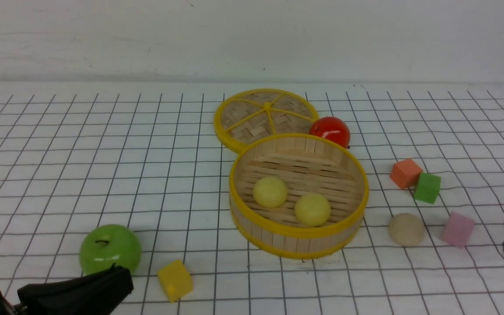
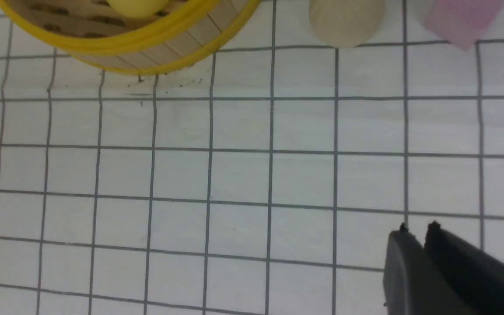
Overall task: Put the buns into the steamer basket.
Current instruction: Use the right arm to grab a steamed stuffed bun
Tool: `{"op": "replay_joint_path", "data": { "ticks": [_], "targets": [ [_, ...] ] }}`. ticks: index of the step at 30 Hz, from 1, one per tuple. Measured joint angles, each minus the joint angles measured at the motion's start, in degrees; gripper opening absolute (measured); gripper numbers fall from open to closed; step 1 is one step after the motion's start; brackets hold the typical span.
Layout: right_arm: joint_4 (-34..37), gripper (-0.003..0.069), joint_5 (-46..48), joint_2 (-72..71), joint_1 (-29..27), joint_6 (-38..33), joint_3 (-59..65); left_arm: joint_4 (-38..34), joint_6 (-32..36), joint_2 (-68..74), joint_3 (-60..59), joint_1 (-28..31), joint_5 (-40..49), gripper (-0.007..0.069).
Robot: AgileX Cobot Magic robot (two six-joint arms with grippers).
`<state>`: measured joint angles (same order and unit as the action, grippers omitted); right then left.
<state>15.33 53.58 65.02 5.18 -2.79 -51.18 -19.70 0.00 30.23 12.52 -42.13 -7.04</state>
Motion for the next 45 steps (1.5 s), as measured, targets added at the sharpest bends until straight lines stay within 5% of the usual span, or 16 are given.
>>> {"op": "replay_joint_path", "data": {
  "ticks": [11,18,24,41,45],
  "targets": [
    [-3.0,0.0121,-3.8,28.4,5.5,0.6,-16.2,0.0,0.0,0.0,0.0,0.0,0.0,-0.0013],
    [-9.1,0.0291,-5.0,39.6,5.6,5.2,-23.6,0.0,0.0,0.0,0.0,0.0,-0.1,-0.0013],
    [-10.1,0.0329,-8.4,42.3,5.6,6.2,-24.4,0.0,0.0,0.0,0.0,0.0,-0.1,-0.0013],
    [-12.5,0.0204,-9.3,44.6,5.6,6.9,-24.5,0.0,0.0,0.0,0.0,0.0,-0.1,-0.0013],
    [-13.1,0.0073,-8.1,44.7,5.6,5.3,-24.5,0.0,0.0,0.0,0.0,0.0,-0.1,-0.0013]
  ]
}}
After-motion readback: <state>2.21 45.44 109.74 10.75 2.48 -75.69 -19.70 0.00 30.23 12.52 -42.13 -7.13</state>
